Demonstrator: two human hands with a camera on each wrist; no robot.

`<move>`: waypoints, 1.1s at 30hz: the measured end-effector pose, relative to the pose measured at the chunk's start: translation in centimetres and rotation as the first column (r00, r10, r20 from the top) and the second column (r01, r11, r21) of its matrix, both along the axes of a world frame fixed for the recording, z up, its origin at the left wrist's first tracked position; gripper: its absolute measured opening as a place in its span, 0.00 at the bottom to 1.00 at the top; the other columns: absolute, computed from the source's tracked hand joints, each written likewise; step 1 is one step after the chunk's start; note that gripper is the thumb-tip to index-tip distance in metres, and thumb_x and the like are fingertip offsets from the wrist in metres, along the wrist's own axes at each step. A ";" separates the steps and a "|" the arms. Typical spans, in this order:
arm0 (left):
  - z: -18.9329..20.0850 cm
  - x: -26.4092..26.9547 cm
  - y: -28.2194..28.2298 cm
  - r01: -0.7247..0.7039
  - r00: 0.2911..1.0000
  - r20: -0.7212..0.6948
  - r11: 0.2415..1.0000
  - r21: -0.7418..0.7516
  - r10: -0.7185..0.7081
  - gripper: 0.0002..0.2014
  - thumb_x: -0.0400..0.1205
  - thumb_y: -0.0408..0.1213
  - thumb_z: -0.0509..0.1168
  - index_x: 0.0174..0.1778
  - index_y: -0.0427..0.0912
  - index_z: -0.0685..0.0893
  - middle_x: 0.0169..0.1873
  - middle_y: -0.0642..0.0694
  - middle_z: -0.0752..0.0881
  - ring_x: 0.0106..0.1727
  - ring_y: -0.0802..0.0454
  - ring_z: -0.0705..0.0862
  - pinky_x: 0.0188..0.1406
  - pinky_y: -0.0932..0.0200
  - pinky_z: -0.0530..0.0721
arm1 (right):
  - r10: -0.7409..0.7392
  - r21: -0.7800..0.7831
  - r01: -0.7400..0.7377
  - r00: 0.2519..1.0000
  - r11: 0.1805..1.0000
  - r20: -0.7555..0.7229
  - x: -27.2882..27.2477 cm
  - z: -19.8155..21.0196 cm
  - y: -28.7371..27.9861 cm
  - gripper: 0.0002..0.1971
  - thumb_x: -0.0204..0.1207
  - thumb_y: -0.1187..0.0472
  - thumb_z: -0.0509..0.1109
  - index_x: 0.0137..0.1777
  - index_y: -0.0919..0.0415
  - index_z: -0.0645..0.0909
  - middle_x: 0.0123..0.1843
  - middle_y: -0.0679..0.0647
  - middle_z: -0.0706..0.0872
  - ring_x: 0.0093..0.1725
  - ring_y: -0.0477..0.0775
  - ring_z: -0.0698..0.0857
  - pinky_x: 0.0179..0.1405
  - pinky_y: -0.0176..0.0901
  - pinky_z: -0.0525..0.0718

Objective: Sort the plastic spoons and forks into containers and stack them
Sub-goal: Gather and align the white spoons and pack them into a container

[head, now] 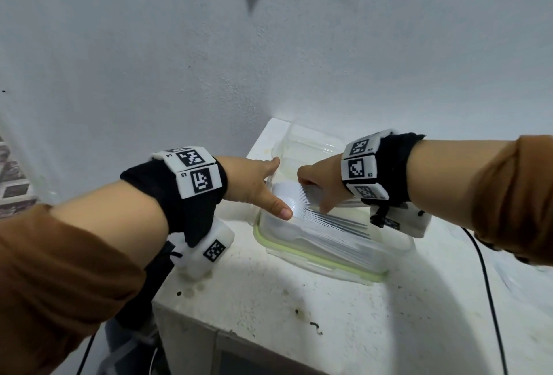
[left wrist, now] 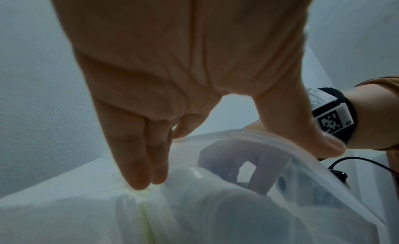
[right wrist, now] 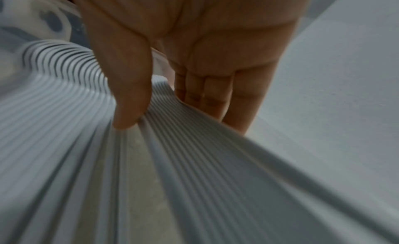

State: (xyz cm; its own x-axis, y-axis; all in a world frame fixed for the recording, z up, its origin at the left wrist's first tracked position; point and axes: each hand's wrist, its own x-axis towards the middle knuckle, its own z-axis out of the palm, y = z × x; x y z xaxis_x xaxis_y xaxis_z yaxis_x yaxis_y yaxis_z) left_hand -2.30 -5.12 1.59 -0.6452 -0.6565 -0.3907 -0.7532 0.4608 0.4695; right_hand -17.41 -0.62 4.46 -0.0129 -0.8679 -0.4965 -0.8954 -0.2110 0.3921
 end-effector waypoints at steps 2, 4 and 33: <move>0.0 0.0 0.0 0.002 1.000 -0.001 1.000 -0.005 -0.002 0.55 0.69 0.61 0.70 0.83 0.49 0.41 0.78 0.52 0.68 0.77 0.52 0.67 0.77 0.56 0.62 | -0.002 0.026 0.002 1.000 1.000 0.002 0.1 0.0 -0.1 0.23 0.74 0.54 0.72 0.64 0.59 0.67 0.46 0.50 0.76 0.38 0.50 0.71 0.24 0.36 0.60; -0.1 0.0 -0.1 0.008 1.000 -0.004 1.000 -0.003 -0.008 0.56 0.69 0.61 0.70 0.83 0.49 0.41 0.77 0.52 0.69 0.77 0.52 0.67 0.77 0.54 0.63 | 0.005 0.033 -0.005 1.000 0.999 0.002 0.3 -0.1 -0.2 0.19 0.74 0.54 0.72 0.56 0.56 0.66 0.36 0.45 0.69 0.31 0.44 0.67 0.23 0.35 0.60; -0.1 -0.2 -0.1 0.014 1.000 0.014 1.000 -0.014 -0.013 0.57 0.68 0.61 0.71 0.83 0.48 0.41 0.78 0.51 0.69 0.77 0.51 0.67 0.78 0.51 0.64 | -0.084 0.045 0.078 0.983 0.996 0.161 -0.4 -1.1 -2.0 0.23 0.73 0.52 0.73 0.66 0.59 0.76 0.61 0.53 0.84 0.56 0.58 0.85 0.53 0.46 0.81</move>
